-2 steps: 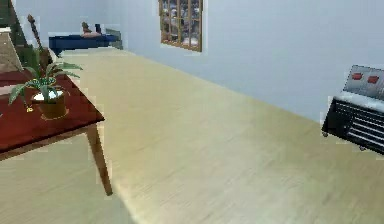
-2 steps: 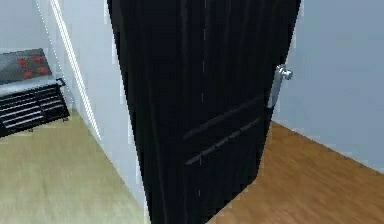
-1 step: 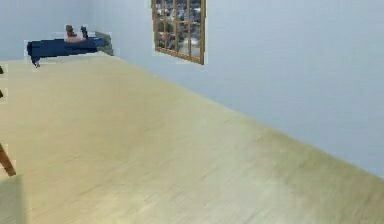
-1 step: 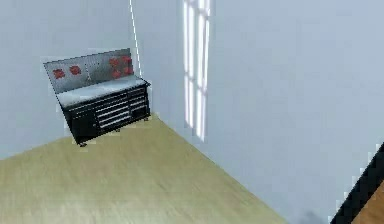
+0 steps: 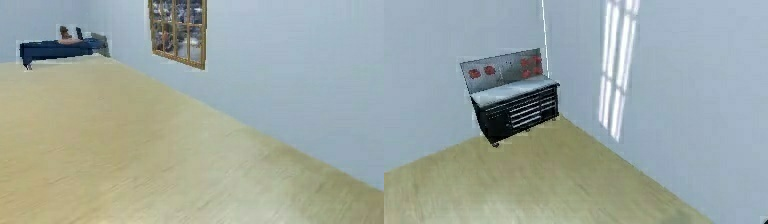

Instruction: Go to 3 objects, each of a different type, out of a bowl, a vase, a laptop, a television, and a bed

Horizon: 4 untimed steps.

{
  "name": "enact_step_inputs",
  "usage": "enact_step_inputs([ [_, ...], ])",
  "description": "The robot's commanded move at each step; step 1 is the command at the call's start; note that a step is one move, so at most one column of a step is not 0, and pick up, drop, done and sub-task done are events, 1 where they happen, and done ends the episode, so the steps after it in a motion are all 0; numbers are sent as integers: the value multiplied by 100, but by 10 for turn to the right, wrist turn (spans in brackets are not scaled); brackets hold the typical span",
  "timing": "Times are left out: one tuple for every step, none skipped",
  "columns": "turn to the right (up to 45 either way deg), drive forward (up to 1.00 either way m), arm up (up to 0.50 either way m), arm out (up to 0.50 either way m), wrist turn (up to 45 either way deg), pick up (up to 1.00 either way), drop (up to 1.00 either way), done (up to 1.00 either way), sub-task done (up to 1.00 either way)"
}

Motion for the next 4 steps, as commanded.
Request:
enact_step_inputs([
  [-390,0,0,0,0,0,0,0,0],
  [0,100,0,0,0,0,0,0,0],
  [0,100,0,0,0,0,0,0,0],
  [0,30,0,0,0,0,0,0,0],
])
